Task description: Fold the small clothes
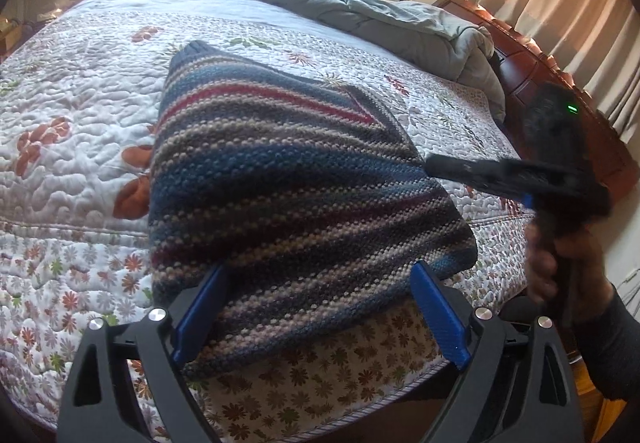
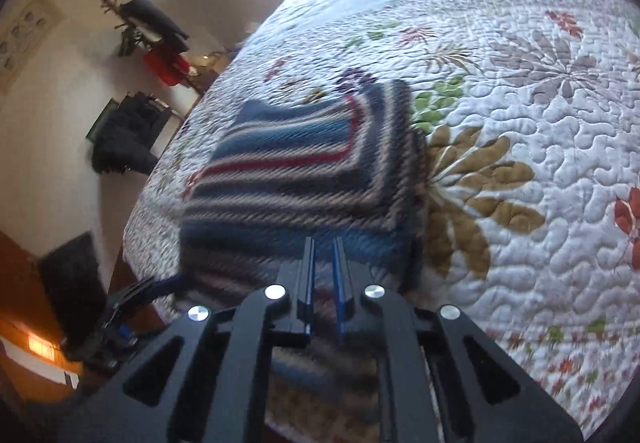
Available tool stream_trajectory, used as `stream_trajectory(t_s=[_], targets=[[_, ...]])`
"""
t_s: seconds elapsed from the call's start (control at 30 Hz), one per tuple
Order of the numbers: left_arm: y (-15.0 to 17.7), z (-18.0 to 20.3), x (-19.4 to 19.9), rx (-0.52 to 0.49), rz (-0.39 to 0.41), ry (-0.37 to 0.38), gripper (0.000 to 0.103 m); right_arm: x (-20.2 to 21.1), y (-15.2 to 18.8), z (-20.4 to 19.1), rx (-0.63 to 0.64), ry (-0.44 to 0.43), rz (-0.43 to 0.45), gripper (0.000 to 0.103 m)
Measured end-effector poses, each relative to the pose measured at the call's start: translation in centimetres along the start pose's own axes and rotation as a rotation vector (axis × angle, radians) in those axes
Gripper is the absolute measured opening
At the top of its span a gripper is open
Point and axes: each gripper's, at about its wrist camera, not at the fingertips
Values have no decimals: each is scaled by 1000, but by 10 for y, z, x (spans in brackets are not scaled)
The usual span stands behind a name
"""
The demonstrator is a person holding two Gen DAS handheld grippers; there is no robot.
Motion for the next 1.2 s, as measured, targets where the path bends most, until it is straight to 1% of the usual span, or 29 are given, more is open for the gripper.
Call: stream_trajectory(t_s=[0.07, 0.1, 0.17, 0.2, 0.23, 0.27, 0.3, 0.33, 0.4, 0.47, 0.53, 0.57, 0.67, 0.77, 0.83, 0.93, 1.03, 1.17, 1.2], targets=[[2, 3, 2, 3, -1, -16, 92, 2, 15, -5, 13, 16, -14, 13], [3, 6, 5, 5, -1, -36, 92, -2, 24, -2, -1, 32, -43, 15], [5, 12, 11, 8, -4, -80, 92, -12, 37, 4, 0, 79, -72, 13], [7, 17, 17, 11, -1, -109, 92, -9, 41, -1, 24, 101, -67, 13], [10, 22, 24, 11, 11, -132, 94, -6, 43, -6, 42, 115, -59, 21], [11, 27, 32, 6, 29, -153, 100, 0, 45, -13, 57, 117, -47, 29], [15, 34, 45, -6, 60, -188, 99, 14, 47, -25, 69, 117, -23, 48], [18, 41, 55, -17, 84, -210, 99, 21, 50, -31, 77, 123, -3, 58], [25, 56, 77, -38, 129, -262, 99, 45, 60, -52, 116, 138, 48, 61], [36, 71, 102, -46, 204, -307, 99, 64, 72, -68, 139, 148, 81, 70], [43, 84, 121, -50, 257, -348, 99, 87, 88, -85, 158, 169, 124, 90], [49, 92, 132, -64, 276, -383, 99, 102, 100, -93, 163, 182, 157, 92], [58, 106, 153, -61, 285, -463, 99, 129, 124, -108, 159, 220, 218, 95], [67, 117, 173, -42, 280, -443, 99, 152, 146, -120, 168, 264, 255, 98], [76, 125, 187, -36, 278, -456, 99, 165, 158, -125, 165, 281, 280, 100], [85, 138, 200, -37, 241, -476, 99, 182, 175, -137, 180, 300, 304, 100], [97, 151, 212, -28, 240, -428, 99, 197, 182, -149, 215, 313, 323, 100], [105, 163, 226, -34, 259, -444, 99, 211, 188, -162, 241, 305, 354, 100], [107, 166, 229, -36, 263, -449, 99, 214, 188, -165, 248, 292, 361, 100]])
Point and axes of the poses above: each gripper's, at about its wrist camera, not at the fingertips, and x roughly against the way its jaws point, z to its right, y to its underside, and after that the axes turned 1 degree about z, right-handed
